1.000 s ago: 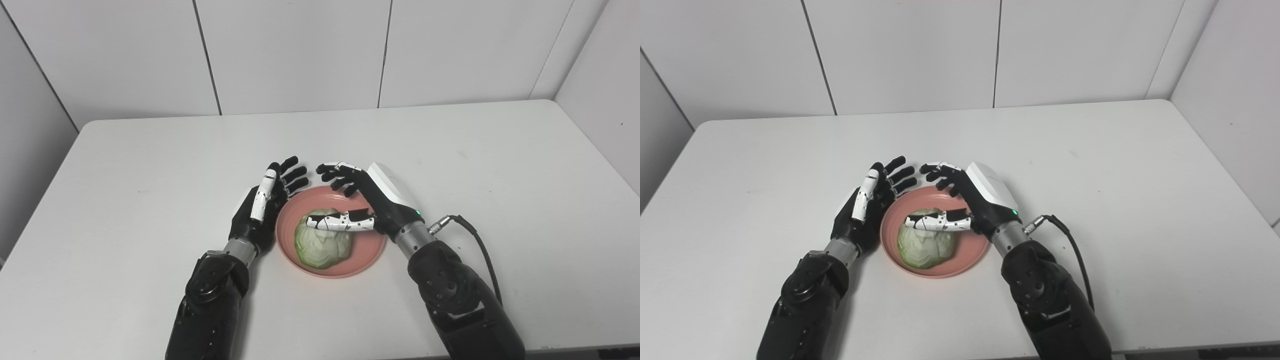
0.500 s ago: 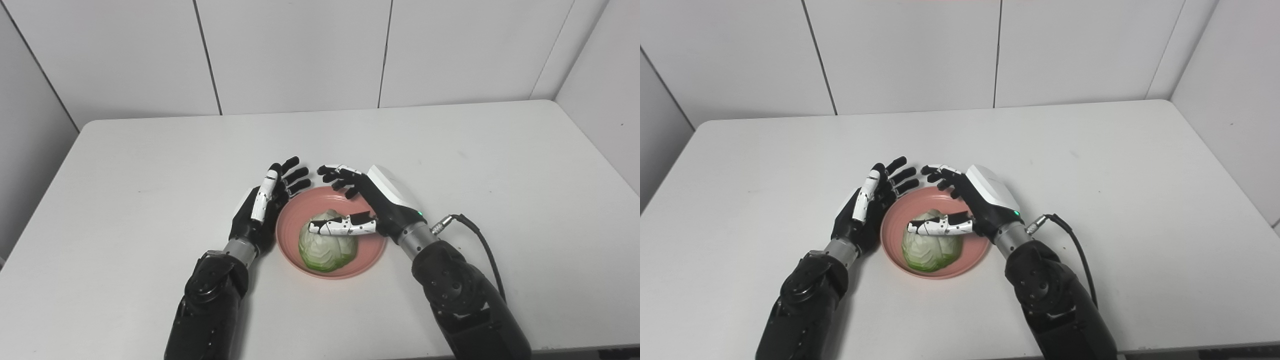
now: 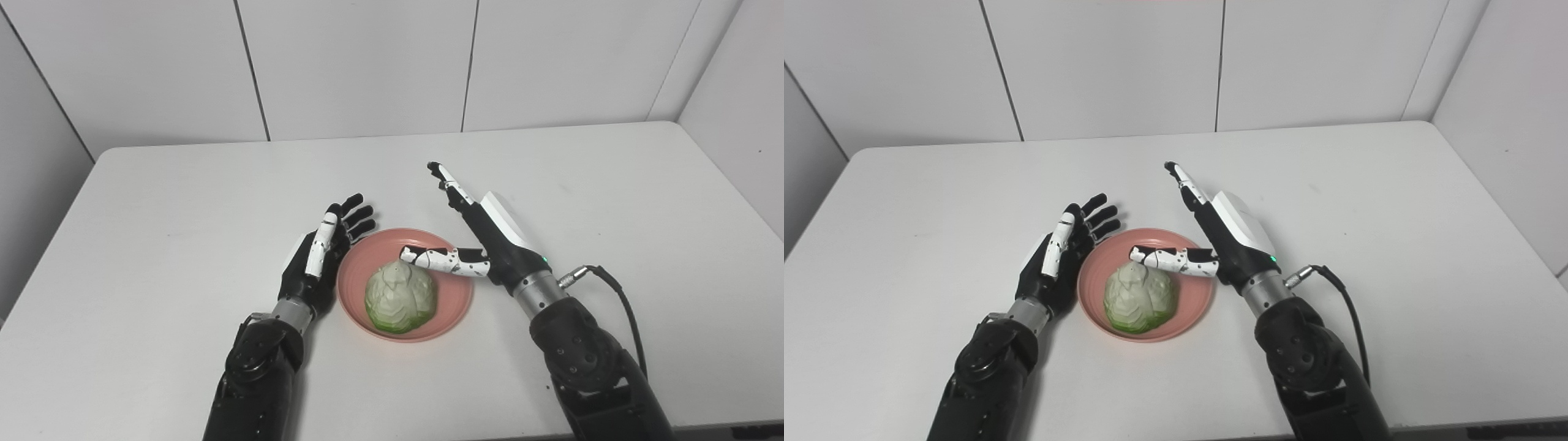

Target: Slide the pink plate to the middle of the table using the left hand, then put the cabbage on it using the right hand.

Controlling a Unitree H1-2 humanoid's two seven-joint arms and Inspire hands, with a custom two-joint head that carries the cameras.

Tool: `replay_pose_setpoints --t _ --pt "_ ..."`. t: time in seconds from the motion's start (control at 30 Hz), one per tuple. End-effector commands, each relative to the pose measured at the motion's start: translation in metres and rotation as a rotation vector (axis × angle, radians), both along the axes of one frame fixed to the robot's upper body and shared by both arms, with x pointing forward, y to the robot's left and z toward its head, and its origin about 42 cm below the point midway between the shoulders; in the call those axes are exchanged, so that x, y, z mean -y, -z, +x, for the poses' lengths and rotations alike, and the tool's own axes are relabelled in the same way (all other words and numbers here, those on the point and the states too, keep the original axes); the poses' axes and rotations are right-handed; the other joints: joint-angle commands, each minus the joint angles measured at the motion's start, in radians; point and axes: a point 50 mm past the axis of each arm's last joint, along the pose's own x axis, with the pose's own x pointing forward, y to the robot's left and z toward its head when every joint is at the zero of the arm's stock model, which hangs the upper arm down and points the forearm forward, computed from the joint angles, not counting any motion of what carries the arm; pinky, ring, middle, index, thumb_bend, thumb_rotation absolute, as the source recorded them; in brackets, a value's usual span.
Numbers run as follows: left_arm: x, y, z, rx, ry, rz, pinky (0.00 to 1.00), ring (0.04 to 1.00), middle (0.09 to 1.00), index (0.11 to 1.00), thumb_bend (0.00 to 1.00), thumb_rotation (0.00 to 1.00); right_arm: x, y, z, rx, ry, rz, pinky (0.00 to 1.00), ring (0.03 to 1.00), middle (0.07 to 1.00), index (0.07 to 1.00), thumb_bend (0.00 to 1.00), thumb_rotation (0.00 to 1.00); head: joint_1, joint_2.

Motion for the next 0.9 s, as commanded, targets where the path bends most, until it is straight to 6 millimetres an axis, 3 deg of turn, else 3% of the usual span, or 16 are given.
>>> replay_pose_setpoints --t 0.0,0.1,0.23,0.5,0.63,0.67,0.8,0.87 --pt "-0.009 0.01 -0.009 -0.027 -0.035 0.033 0.9 0.914 0.919 0.914 0.45 1.0 0.003 -0.019 -0.003 0.121 0.002 0.037 0.91 0.982 1.0 1.0 1.0 0.93 0.001 0.001" --pt "-0.014 0.011 -0.016 -0.013 -0.048 0.039 0.94 0.944 0.949 0.949 0.45 1.0 0.006 -0.015 -0.008 0.129 0.029 0.052 0.93 0.995 1.0 1.0 0.97 0.99 0.002 0.001" --pt "-0.02 0.012 -0.026 0.024 -0.036 0.069 0.99 0.983 0.991 0.988 0.44 1.0 0.011 -0.008 -0.014 0.11 0.068 0.102 0.93 0.996 1.0 1.0 0.95 1.0 0.002 0.001" --pt "-0.024 0.019 -0.046 0.092 -0.041 0.14 1.0 1.0 1.0 1.0 0.43 1.0 0.018 0.017 -0.03 0.022 0.15 0.208 0.9 0.999 1.0 1.0 0.88 1.0 0.005 -0.001" --pt "-0.025 0.02 -0.058 0.102 -0.052 0.165 1.0 1.0 1.0 1.0 0.44 1.0 0.021 0.033 -0.037 0.006 0.172 0.326 0.85 0.999 1.0 1.0 0.78 1.0 0.01 0.0" --pt "-0.026 0.021 -0.061 0.102 -0.057 0.17 1.0 1.0 1.0 1.0 0.45 1.0 0.022 0.039 -0.039 0.011 0.173 0.359 0.86 0.992 1.0 1.0 0.7 1.0 0.01 0.001" --pt "-0.031 0.021 -0.072 0.112 -0.065 0.173 1.0 1.0 1.0 1.0 0.46 1.0 0.026 0.056 -0.042 0.007 0.168 0.422 0.89 0.985 1.0 0.997 0.64 1.0 0.011 0.007" --pt "-0.032 0.021 -0.078 0.105 -0.069 0.176 1.0 1.0 1.0 1.0 0.47 1.0 0.026 0.061 -0.043 0.004 0.16 0.448 0.91 0.982 0.999 0.989 0.54 1.0 0.012 0.009"
